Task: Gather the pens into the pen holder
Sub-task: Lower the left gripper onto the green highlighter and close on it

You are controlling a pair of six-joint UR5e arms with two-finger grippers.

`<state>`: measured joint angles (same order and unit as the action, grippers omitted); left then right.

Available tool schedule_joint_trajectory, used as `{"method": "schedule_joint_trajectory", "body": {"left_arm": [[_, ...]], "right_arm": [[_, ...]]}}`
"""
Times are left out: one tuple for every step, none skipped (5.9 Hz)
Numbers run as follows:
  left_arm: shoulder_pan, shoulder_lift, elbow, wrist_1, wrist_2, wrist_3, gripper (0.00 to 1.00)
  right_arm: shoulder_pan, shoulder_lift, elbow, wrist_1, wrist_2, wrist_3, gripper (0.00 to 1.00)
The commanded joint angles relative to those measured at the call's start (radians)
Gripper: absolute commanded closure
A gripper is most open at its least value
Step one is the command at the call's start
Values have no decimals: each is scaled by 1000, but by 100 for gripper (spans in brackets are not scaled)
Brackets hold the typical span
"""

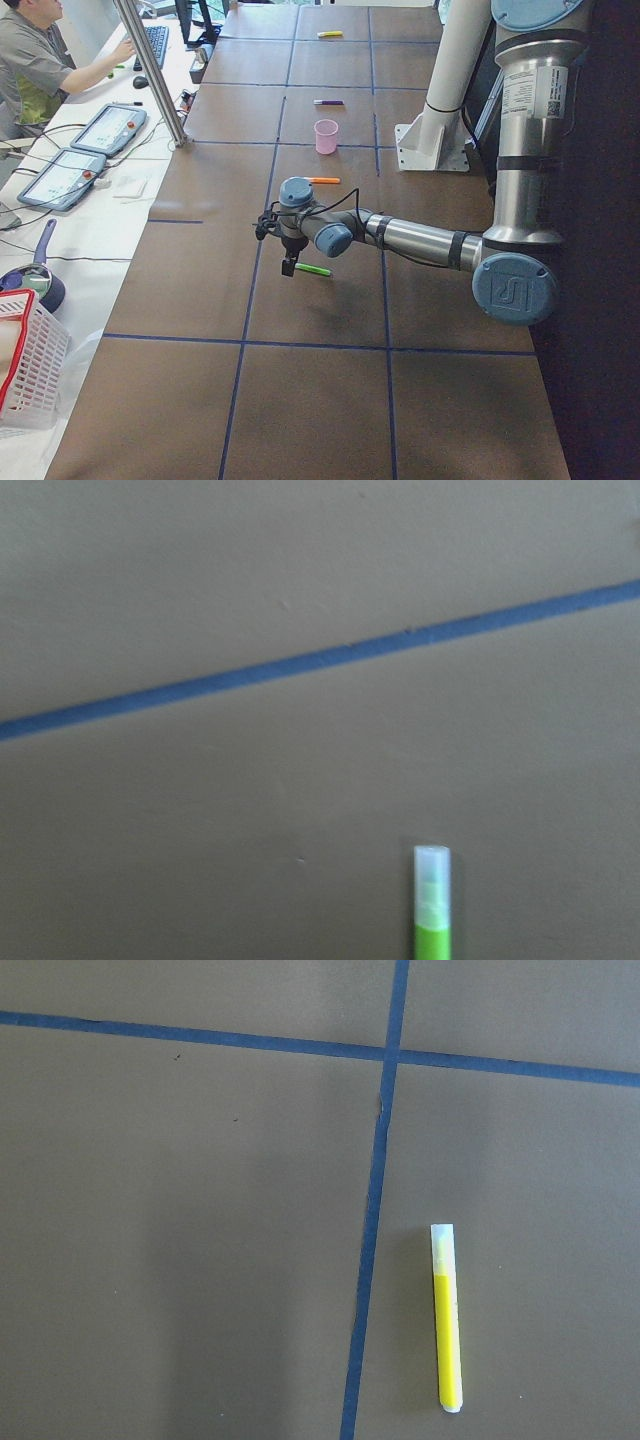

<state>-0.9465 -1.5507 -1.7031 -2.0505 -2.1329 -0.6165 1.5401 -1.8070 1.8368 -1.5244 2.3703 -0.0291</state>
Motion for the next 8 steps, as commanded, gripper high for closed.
{"method": "schedule_joint_trajectory", "body": {"left_arm": [[54, -18, 34, -3, 4, -35, 2], [54, -41, 58, -3, 2, -37, 7], [54, -46, 63, -3, 2, -39, 20], [54, -46, 75, -3, 2, -29, 24], [54, -49, 86, -3, 1, -28, 24], [54, -49, 88, -2, 1, -28, 28], [54, -49, 88, -2, -4, -28, 32], [55, -49, 95, -2, -5, -28, 36]], "right_arm": [[0, 0, -1, 0, 1, 0, 0], [0, 0, -1, 0, 1, 0, 0], [0, 0, -2, 0, 1, 0, 0], [0, -2, -2, 0, 3, 0, 0], [0, -2, -2, 0, 1, 0, 0], [0, -2, -1, 0, 1, 0, 0], [0, -2, -2, 0, 1, -2, 0], [0, -2, -2, 0, 1, -2, 0]]}}
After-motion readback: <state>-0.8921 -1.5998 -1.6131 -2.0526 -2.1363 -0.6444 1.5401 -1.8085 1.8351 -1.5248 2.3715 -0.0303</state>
